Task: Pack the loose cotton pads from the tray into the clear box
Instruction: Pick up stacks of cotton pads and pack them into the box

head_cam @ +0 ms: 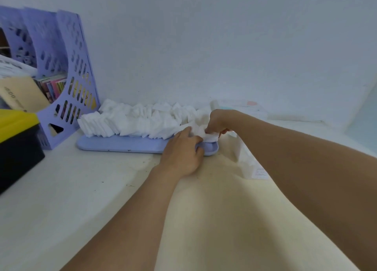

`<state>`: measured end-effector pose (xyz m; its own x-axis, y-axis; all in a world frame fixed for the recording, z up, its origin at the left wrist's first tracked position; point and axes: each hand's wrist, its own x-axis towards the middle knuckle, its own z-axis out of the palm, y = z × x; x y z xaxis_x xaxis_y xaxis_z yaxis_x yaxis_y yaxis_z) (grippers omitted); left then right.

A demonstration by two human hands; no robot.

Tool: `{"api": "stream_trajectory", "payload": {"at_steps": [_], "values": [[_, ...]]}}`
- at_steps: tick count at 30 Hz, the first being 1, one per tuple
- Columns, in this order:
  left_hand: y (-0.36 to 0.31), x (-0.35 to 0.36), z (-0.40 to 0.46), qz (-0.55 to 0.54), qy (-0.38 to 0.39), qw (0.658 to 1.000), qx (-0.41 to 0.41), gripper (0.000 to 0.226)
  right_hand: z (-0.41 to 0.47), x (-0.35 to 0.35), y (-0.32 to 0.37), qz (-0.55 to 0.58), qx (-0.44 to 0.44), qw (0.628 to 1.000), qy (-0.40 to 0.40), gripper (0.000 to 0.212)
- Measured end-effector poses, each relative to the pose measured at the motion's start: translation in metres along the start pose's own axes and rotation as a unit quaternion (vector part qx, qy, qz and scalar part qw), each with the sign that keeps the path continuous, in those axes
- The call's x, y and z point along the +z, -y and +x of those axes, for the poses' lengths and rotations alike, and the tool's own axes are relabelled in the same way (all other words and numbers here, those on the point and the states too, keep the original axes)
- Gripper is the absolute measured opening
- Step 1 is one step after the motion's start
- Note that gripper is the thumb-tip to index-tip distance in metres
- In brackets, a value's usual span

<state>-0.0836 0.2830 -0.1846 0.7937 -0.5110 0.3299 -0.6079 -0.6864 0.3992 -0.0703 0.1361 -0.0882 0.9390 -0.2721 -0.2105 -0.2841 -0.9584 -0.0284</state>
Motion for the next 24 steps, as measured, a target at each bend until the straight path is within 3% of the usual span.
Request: {"api": "stream_trajectory", "payload": {"at_steps": [8, 10, 12, 14, 16, 17, 19, 20, 23, 24], "values": [[-0.004, -0.001, -0.001, 0.004, 0.002, 1.000, -0.004, 0.042, 0.003, 0.006, -0.010, 0.196, 0.004, 0.977, -0.082, 0.023], [0.000, 0.001, 0.000, 0.000, 0.000, 1.000, -0.009, 0.040, -0.001, 0.001, -0.013, 0.286, 0.007, 0.949, -0.133, 0.016], [0.002, 0.003, 0.002, -0.005, -0.008, 1.000, -0.007, 0.036, -0.008, -0.010, -0.021, 0.362, 0.015, 0.912, -0.193, 0.027], [-0.002, 0.003, 0.004, -0.083, -0.073, 0.994, -0.007, 0.024, -0.021, -0.020, -0.030, 0.441, -0.012, 0.870, -0.221, 0.024], [-0.013, -0.010, 0.006, -0.269, -0.177, 0.943, -0.089, 0.013, -0.037, -0.024, -0.035, 0.531, -0.074, 0.829, -0.162, 0.028], [-0.019, -0.020, 0.008, -0.395, -0.197, 0.887, -0.138, 0.016, -0.044, -0.023, -0.035, 0.559, -0.114, 0.814, -0.108, 0.035], [-0.024, -0.033, 0.013, -0.601, -0.164, 0.759, -0.188, 0.027, -0.051, -0.015, -0.029, 0.572, -0.173, 0.800, -0.047, 0.041], [-0.025, -0.035, 0.013, -0.641, -0.142, 0.730, -0.190, 0.029, -0.051, -0.009, -0.025, 0.575, -0.185, 0.796, -0.049, 0.041], [-0.022, -0.029, 0.014, -0.622, -0.144, 0.747, -0.185, 0.023, -0.041, 0.005, -0.014, 0.609, -0.169, 0.773, -0.063, 0.033], [-0.017, -0.026, 0.016, -0.614, -0.169, 0.747, -0.192, 0.023, -0.036, 0.008, -0.011, 0.585, -0.146, 0.793, -0.090, 0.030]]}}
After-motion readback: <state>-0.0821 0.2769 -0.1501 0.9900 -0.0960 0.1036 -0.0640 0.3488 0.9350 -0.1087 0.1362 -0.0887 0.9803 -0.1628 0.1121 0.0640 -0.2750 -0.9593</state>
